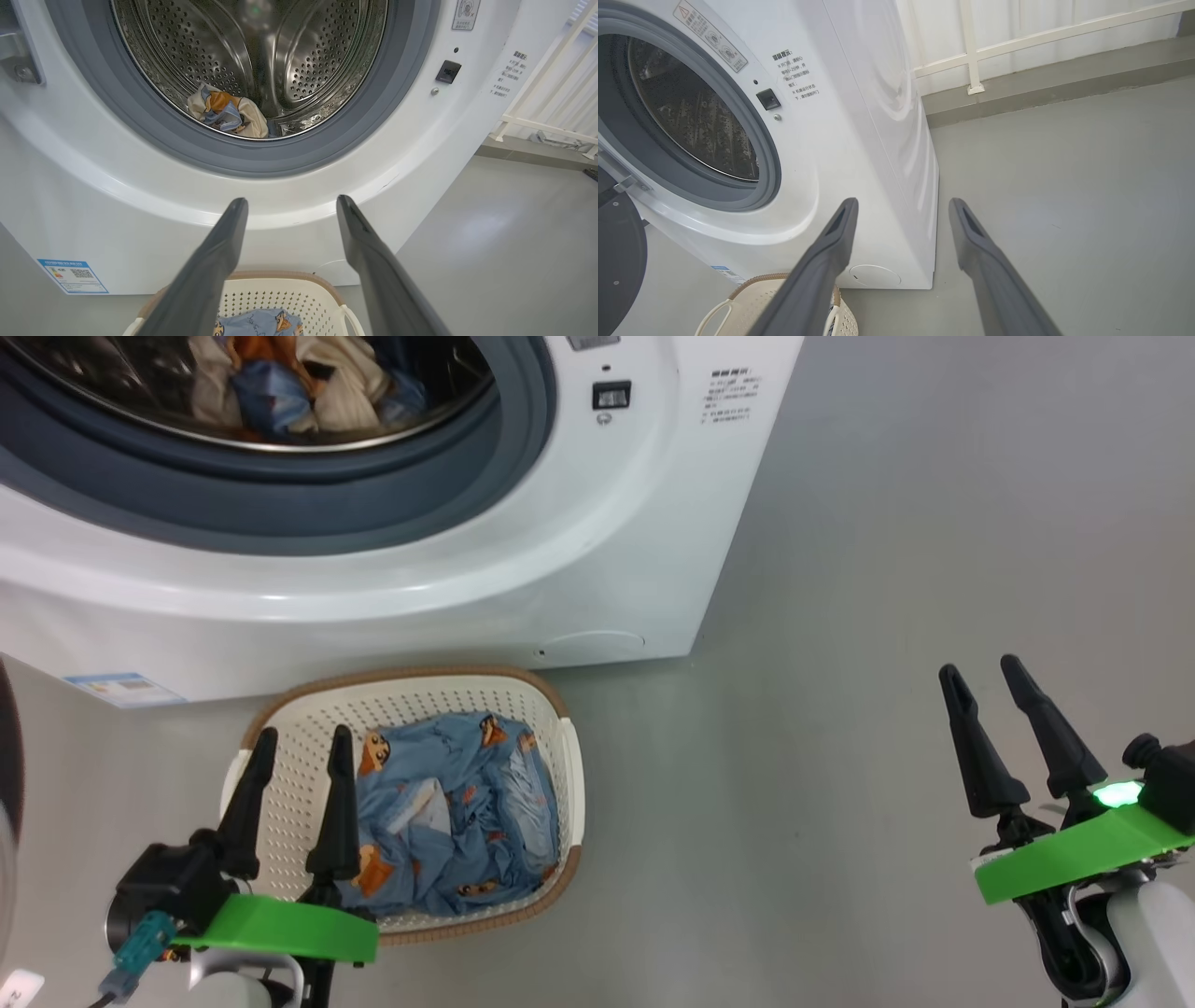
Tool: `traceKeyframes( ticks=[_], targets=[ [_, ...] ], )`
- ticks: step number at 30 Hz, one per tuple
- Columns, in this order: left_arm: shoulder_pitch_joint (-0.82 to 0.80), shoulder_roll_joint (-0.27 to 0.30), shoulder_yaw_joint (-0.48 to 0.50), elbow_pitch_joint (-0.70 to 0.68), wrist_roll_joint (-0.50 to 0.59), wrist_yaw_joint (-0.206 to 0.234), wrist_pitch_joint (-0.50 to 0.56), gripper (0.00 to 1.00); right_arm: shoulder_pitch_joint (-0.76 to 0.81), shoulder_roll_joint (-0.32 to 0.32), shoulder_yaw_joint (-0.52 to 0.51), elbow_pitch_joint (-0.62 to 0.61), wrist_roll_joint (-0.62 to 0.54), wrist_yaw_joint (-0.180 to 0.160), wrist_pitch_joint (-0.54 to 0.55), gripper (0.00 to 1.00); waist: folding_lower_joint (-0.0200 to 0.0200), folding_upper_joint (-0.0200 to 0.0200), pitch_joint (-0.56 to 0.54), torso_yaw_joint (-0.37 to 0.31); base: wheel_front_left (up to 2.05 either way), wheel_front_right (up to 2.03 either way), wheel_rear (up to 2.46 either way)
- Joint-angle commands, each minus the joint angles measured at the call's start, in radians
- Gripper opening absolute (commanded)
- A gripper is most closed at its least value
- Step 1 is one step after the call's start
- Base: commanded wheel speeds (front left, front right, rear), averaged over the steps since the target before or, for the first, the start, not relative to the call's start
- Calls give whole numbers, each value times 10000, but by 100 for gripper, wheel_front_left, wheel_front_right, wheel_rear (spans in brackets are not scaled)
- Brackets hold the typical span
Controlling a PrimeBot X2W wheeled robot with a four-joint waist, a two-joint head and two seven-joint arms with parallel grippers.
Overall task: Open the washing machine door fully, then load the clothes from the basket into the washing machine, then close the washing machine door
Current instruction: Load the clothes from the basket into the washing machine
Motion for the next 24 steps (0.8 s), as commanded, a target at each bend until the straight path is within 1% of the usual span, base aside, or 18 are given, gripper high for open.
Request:
traceKeyframes(
  ticks=[1, 11, 19, 24],
  targets=[
    [-247, 131, 274, -138, 37, 76, -51, 100, -71, -191, 192, -256, 138, 63, -49, 100, 0, 0, 390, -115, 0, 0, 0],
    [-1124, 131, 237, 714, 45, 81, -51, 100, -646, -232, 348, -450, 247, 63, -49, 100, 0, 0, 1730, -348, 0, 0, 0],
    [-2037, 131, 413, 1257, 402, 37, -51, 100, -1228, -212, 445, -614, 347, 63, -49, 100, 0, 0, 2871, -553, 0, 0, 0],
    [-2467, 135, 601, 1540, 618, 14, -51, 100, -1532, -147, 472, -668, 388, 63, -49, 100, 0, 0, 3375, -635, 0, 0, 0]
  ],
)
